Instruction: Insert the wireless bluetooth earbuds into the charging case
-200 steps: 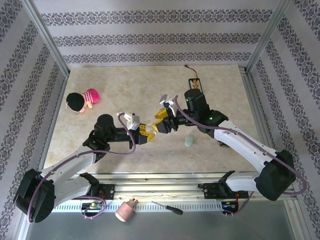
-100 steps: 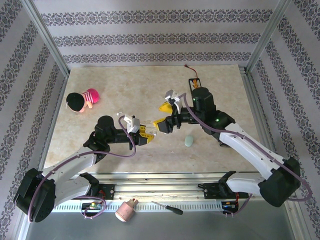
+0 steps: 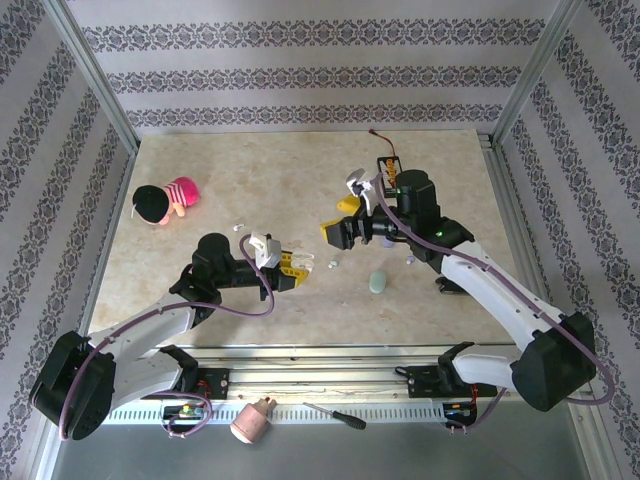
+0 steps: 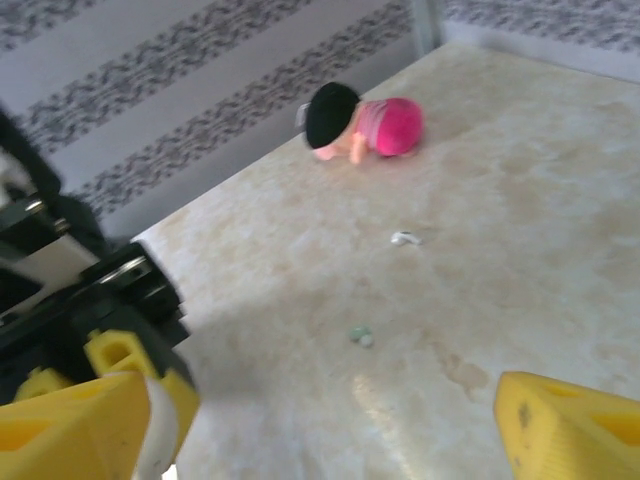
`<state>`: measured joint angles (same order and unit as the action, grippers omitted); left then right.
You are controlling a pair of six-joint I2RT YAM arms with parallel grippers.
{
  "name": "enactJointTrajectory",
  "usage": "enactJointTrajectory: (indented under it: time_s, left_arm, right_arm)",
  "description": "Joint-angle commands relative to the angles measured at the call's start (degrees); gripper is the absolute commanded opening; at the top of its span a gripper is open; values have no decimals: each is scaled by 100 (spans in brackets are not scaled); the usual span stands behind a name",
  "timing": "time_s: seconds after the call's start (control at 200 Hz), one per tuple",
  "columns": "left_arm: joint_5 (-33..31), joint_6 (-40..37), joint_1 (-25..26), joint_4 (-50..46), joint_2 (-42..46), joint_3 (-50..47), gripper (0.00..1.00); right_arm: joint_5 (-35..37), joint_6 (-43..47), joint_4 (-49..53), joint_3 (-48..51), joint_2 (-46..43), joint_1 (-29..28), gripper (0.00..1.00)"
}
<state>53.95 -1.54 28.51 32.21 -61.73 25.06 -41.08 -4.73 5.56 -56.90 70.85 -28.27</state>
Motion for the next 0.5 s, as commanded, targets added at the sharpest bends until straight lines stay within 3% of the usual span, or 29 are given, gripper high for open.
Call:
enactJointTrajectory:
  time_s: [0.0, 0.145, 0.33, 0.495]
  left_arm:
    - [105, -136, 84, 276, 13, -46, 4]
    - [127, -136, 85, 282, 22, -45, 4]
    - [270, -37, 84, 330, 77, 3, 4]
    - [217, -39, 89, 371, 153, -12, 4]
  right_arm:
    - [-920, 487, -63, 152, -10, -229, 83]
    - [-1264, 643, -71, 228, 80, -409, 71]
    - [-1198, 702, -59, 272, 231, -508, 54]
    - [-1270, 676, -64, 300, 337, -570, 54]
